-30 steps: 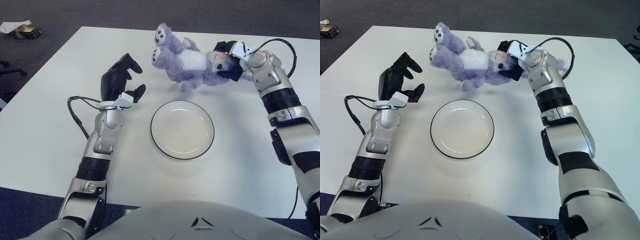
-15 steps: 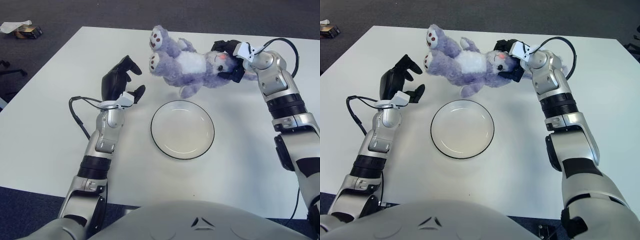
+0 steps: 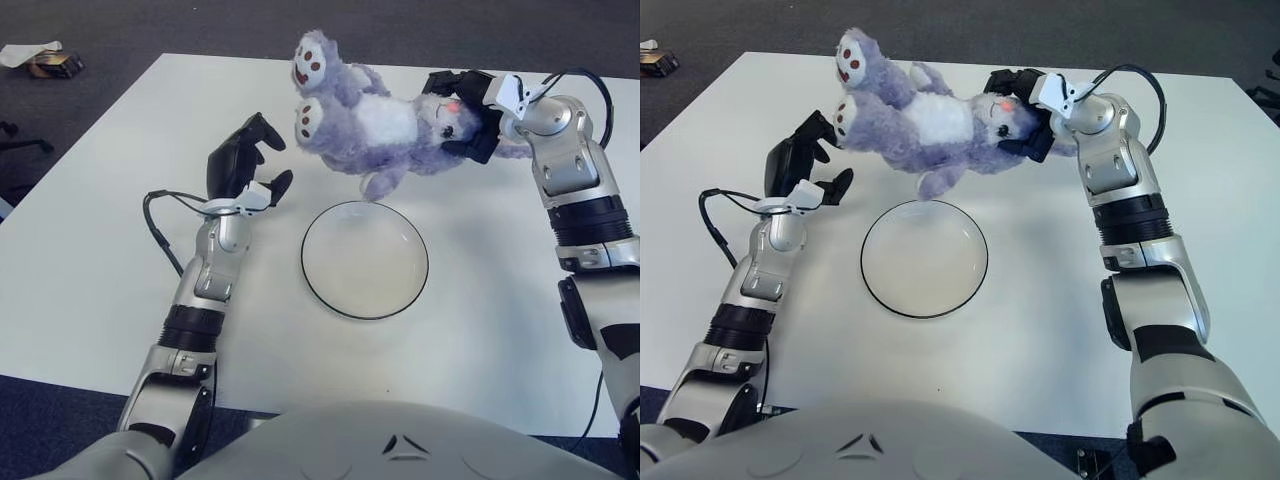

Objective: Put the doll into the plate.

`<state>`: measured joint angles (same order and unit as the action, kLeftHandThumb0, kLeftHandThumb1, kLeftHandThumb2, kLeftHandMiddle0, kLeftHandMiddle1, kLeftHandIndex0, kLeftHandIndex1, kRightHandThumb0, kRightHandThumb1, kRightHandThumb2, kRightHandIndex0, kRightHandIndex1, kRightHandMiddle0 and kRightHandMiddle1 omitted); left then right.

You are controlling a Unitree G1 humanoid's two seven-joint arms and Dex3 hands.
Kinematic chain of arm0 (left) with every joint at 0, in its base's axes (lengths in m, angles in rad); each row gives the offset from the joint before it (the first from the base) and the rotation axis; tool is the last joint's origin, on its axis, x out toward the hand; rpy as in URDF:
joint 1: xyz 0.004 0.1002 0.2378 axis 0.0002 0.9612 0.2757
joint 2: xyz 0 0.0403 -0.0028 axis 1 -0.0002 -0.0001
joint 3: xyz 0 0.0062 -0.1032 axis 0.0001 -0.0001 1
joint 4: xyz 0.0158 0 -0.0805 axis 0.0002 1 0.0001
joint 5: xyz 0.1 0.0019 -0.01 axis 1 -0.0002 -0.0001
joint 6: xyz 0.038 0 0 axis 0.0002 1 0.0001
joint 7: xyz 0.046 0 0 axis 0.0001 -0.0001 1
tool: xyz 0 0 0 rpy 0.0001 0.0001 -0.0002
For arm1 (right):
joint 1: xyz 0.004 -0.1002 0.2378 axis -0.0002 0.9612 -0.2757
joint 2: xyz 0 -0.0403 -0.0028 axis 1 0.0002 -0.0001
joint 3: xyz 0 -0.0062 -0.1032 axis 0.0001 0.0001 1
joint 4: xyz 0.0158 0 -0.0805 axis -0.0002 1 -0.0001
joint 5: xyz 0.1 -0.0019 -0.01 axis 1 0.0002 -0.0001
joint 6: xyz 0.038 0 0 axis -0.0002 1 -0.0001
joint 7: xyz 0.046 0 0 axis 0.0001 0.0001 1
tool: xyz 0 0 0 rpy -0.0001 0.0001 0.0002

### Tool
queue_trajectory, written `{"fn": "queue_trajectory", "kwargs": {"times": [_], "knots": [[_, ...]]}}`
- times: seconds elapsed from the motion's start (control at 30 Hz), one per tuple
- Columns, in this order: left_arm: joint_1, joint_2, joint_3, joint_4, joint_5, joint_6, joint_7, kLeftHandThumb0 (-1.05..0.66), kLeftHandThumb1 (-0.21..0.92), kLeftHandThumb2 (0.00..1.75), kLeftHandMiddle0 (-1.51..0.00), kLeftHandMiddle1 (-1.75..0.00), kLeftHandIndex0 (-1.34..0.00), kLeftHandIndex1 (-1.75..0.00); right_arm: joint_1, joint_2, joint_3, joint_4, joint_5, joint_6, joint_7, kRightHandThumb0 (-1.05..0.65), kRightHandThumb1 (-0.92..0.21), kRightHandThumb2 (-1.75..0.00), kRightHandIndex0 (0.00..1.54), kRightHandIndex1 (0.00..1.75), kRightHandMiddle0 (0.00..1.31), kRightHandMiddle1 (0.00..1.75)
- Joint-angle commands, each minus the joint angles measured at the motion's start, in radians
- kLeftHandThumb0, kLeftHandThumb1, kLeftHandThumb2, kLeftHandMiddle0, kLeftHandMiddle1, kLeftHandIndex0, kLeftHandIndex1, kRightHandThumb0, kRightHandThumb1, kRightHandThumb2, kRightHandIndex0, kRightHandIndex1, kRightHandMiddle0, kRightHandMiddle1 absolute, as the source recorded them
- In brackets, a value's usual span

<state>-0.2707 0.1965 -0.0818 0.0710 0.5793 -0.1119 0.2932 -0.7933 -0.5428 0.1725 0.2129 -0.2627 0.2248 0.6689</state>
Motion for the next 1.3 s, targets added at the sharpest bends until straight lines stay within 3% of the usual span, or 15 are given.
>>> {"fn": "queue_trajectory", "kwargs": {"times": [0.0, 0.23, 0.6, 1.27], "knots": [[-0.019, 0.009, -0.002, 0.019, -0.002, -0.012, 0.014, -0.01, 0.23, 1.42, -0.56, -1.75, -0.55, -1.75, 0.033, -0.012, -0.011, -0.049, 0.033, 0.014, 0.03, 0.0, 0.1, -1.75, 0.92, 1.75, 0.76, 1.63], [-0.023, 0.01, -0.003, 0.028, -0.004, -0.012, 0.017, -0.01, 0.23, 1.42, -0.56, -1.75, -0.55, -1.75, 0.075, -0.011, -0.009, -0.117, 0.052, 0.015, 0.053, -0.01, 0.15, -1.75, 0.95, 1.75, 0.87, 1.47], [-0.03, 0.012, -0.008, 0.038, 0.001, -0.013, 0.024, -0.01, 0.22, 1.43, -0.57, -1.75, -0.55, -1.75, 0.146, -0.001, 0.023, -0.259, 0.034, 0.038, 0.046, -0.01, 0.17, -1.75, 0.96, 1.75, 0.92, 1.42], [-0.027, 0.008, -0.013, 0.031, 0.004, -0.002, 0.019, -0.01, 0.22, 1.44, -0.57, -1.75, -0.56, -1.75, 0.242, 0.048, 0.051, -0.38, 0.083, 0.176, 0.055, 0.0, 0.07, -1.75, 0.91, 1.74, 0.67, 1.73]]}}
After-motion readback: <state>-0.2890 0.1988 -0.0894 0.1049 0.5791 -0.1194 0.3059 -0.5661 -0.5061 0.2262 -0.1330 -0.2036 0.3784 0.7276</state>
